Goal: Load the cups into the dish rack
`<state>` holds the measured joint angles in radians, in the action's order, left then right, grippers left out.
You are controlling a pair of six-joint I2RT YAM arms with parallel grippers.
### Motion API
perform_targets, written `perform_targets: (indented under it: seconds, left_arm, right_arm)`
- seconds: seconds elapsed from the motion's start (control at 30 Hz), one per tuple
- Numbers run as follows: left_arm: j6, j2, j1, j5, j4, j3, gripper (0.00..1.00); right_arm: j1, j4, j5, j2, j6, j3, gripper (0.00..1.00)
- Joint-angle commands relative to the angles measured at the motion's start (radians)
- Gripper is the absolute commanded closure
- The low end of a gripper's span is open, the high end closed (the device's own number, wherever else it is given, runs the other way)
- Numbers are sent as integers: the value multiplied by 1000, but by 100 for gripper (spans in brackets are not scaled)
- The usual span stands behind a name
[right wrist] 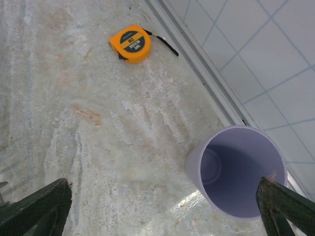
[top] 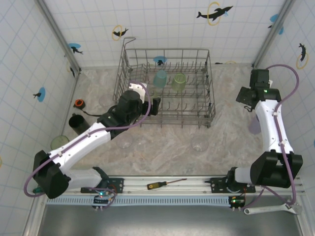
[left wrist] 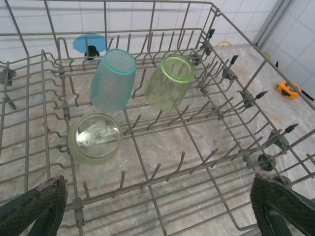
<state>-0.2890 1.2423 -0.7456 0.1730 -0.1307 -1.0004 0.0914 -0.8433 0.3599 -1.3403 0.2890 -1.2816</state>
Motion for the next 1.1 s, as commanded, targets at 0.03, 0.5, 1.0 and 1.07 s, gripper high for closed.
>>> perform_targets:
  seconds: [0.03, 0.5, 1.0, 1.07]
  left_arm:
    - [-45, 29, -5, -2, -24, -51, 2]
    - [-91, 46, -5, -7, -37, -63, 2]
    - [-81, 80, -5, -4, -47, -93, 2]
    - [-81, 82, -4, -3, -46, -93, 2]
  right_arm:
    - [31, 20, -22, -4, -28, 38, 1]
    - [172, 106, -134, 9, -60, 168, 19]
    - [184, 130, -172, -91, -76, 169, 49]
    - [184, 130, -173, -102, -76, 166, 51]
